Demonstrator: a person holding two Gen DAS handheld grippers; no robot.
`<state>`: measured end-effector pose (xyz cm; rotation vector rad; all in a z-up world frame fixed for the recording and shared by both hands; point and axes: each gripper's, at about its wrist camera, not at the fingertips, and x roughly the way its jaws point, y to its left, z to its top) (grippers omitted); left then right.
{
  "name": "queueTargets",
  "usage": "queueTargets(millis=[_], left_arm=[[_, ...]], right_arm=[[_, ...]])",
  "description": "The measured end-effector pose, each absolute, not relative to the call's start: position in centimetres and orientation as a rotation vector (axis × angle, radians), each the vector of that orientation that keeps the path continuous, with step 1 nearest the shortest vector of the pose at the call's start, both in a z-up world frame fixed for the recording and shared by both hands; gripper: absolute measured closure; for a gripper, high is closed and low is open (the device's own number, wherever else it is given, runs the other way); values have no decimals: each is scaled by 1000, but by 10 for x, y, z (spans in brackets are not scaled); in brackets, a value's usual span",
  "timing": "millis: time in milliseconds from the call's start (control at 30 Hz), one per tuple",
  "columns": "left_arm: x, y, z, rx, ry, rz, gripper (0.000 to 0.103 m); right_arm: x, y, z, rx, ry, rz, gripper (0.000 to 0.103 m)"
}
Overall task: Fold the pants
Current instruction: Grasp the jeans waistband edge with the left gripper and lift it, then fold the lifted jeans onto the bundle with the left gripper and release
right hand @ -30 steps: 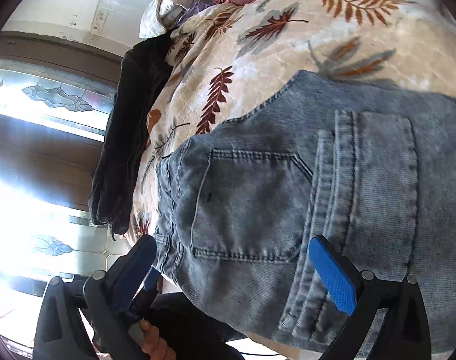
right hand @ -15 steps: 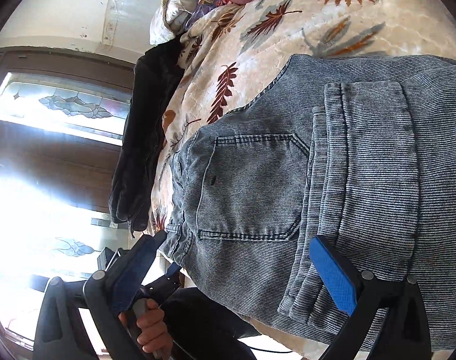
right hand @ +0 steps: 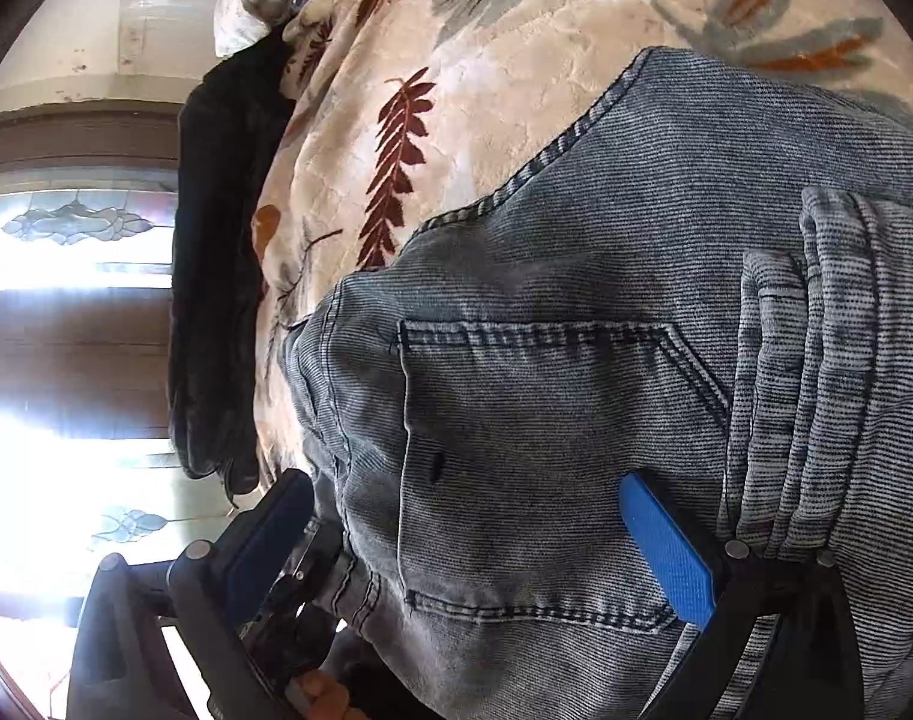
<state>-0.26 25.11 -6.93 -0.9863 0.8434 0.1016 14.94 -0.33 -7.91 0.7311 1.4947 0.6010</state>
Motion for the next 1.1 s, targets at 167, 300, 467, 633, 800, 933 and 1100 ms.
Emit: queueTargets(millis=[167,300,467,633,800,933,1100], left_arm=[[-1,240,-50,-903,810,108,92],[0,218,-19,-773,755,96,93],[2,164,29,-564,675,56,93],[-1,73,71,-315,593,-38,93],[-8,-38,72,-92,587,-184,93],[2,-116,5,71,777,-278,93],[5,-147,-37,177,922,-312,85]], right_arm=[[131,-42,-44,816,1370,644,0],[99,-106,-31,830,1284,597,0],[62,-205,-27,907,1162,492,0],[38,-282,-36,1037,1047,429,0],[18,-333,-49,1130,942,400,0],[5,-364,-74,1222,887,368,0],[-1,-385,-86,1342,833,396,0]])
